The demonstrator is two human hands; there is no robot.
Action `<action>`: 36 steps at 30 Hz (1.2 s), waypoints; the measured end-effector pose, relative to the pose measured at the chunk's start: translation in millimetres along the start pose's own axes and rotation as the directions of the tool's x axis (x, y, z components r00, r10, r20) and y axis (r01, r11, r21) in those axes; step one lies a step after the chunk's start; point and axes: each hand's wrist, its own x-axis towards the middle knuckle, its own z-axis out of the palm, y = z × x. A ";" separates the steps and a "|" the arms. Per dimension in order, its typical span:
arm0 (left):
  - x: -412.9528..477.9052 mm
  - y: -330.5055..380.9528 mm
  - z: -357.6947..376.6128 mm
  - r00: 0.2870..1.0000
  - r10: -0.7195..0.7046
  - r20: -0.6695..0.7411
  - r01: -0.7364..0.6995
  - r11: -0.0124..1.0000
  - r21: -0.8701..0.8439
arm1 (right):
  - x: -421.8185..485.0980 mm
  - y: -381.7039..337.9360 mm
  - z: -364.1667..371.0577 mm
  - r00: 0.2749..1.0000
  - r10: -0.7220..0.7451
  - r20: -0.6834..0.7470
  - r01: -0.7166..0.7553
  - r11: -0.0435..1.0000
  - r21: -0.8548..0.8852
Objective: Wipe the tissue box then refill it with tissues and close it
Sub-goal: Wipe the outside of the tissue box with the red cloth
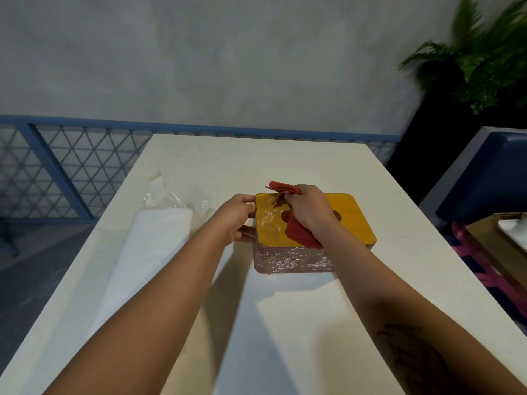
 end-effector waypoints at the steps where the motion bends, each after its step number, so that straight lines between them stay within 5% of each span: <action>1: 0.8 0.3 -1.0 1.000 -0.002 0.005 0.002 1.000 0.007 | 0.1 -1.9 2.3 1.000 -0.013 0.008 0.013 1.000 -0.009; 13: 9.7 -0.6 -12.0 1.000 0.007 0.021 -0.010 0.993 0.115 | -7.7 -16.3 6.1 0.978 -0.163 0.132 0.182 0.973 -0.144; 36: 26.7 16.6 -22.5 0.988 -0.056 0.141 0.016 0.963 0.270 | -18.9 -11.4 -6.1 0.910 -0.227 0.347 0.217 0.974 0.068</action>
